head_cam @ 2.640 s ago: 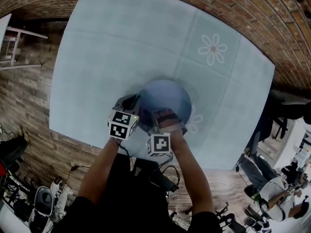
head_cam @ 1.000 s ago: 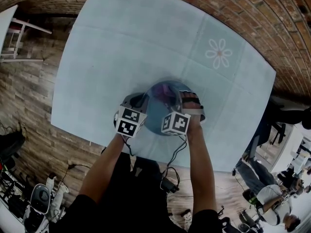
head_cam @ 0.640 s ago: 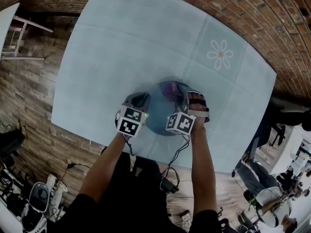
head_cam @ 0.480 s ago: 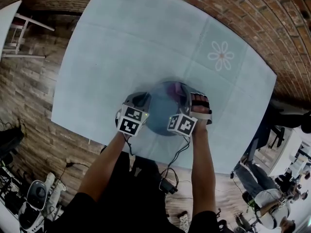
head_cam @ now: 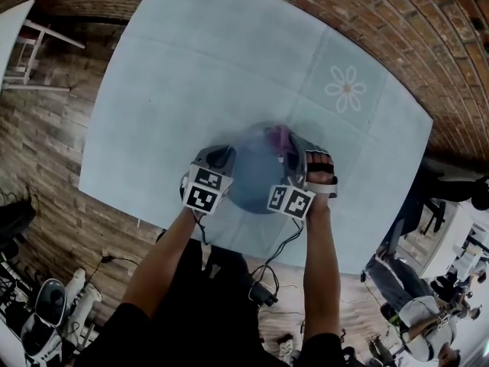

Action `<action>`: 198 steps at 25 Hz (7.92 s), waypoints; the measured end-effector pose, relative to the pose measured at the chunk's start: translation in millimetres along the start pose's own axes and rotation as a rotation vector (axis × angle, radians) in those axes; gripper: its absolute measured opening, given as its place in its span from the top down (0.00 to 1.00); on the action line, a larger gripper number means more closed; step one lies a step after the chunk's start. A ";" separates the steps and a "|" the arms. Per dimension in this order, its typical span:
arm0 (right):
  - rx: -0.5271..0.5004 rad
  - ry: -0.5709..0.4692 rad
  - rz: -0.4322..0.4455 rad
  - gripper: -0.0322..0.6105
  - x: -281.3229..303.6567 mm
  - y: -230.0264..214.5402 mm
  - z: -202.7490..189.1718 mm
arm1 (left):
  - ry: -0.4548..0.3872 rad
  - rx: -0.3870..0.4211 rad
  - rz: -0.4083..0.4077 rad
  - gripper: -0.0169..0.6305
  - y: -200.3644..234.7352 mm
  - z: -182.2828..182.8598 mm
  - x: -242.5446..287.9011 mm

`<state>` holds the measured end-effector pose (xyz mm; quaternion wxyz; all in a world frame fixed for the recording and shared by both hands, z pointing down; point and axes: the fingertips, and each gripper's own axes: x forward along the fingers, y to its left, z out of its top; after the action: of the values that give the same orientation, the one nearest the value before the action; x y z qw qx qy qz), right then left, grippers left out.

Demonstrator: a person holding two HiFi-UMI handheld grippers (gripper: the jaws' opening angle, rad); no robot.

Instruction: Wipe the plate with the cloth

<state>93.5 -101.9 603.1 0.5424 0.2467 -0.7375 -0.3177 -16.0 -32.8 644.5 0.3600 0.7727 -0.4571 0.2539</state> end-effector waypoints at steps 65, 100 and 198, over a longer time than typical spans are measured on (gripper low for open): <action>0.411 0.081 0.508 0.86 -98.5 147.6 60.4 | 0.009 0.002 0.029 0.90 2.3 -2.2 2.9; 0.237 0.074 0.324 0.86 -52.4 92.3 -16.9 | 0.031 0.027 -0.002 0.90 0.0 -0.5 1.0; 1.390 -0.357 -0.294 0.86 -272.5 -80.2 16.0 | -0.653 0.219 0.109 0.91 -91.5 128.5 -253.4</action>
<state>158.7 40.1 365.3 0.0838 0.5748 -0.8053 0.1190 -41.4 28.1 353.3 0.0953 0.8216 -0.5589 0.0598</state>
